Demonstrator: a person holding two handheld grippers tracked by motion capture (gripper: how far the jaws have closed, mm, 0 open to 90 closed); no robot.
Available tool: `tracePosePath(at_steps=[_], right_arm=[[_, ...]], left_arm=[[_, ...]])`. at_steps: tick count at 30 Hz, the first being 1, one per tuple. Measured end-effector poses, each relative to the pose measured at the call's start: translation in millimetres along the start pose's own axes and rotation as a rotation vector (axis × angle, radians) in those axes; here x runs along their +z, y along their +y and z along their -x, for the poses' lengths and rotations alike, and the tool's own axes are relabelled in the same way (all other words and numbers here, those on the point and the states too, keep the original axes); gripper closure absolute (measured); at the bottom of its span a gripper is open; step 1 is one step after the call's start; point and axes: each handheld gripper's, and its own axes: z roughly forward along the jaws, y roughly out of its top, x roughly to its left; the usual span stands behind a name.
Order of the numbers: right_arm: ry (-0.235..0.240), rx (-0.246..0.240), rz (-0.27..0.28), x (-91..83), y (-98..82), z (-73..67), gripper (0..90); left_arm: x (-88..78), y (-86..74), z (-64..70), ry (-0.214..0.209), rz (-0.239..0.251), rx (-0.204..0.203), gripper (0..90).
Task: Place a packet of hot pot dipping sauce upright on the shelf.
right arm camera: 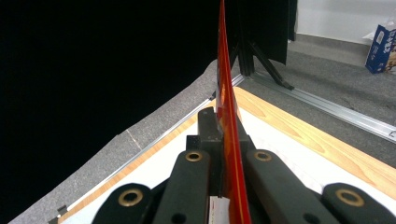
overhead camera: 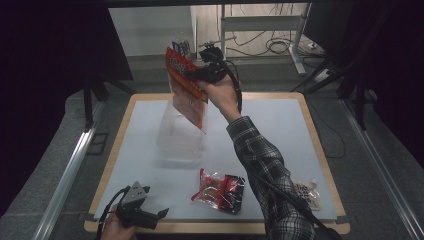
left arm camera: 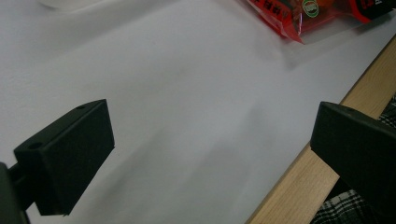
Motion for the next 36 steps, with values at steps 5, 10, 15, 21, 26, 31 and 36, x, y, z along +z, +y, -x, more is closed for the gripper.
tracePosePath(at_steps=[5, 10, 15, 21, 26, 31, 36], right_arm=[[-0.001, 0.017, 0.009, 13.5, 0.8, -3.5, 89.1], [-0.004, 0.02, -0.001, 24.7, -4.2, -8.0, 89.1], [-0.014, 0.02, -0.016, 34.7, -9.4, -10.3, 89.0], [-0.037, 0.047, -0.033, 45.1, -21.0, 0.8, 89.0], [-0.053, 0.066, -0.041, 53.9, -34.9, 15.3, 89.0], [-0.078, 0.049, -0.043, 51.9, -36.2, 19.9, 89.0], [-0.171, -0.01, -0.12, 60.2, -44.8, 21.5, 89.0]], left_arm=[[0.5, 0.3, 1.0, 0.004, -0.007, 0.012, 0.0], [-0.1, -0.1, 1.2, 0.003, 0.001, 0.008, 0.0], [-3.1, -0.8, 2.2, 0.001, 0.013, 0.026, 0.0], [-4.1, -1.0, 1.5, -0.002, 0.014, 0.021, 0.0], [-4.1, -1.0, 1.4, -0.001, 0.012, 0.019, 0.0], [-3.4, -0.8, 1.7, -0.002, 0.008, 0.019, 0.0], [-2.8, -0.4, 2.7, 0.001, 0.0, 0.029, 0.0]])
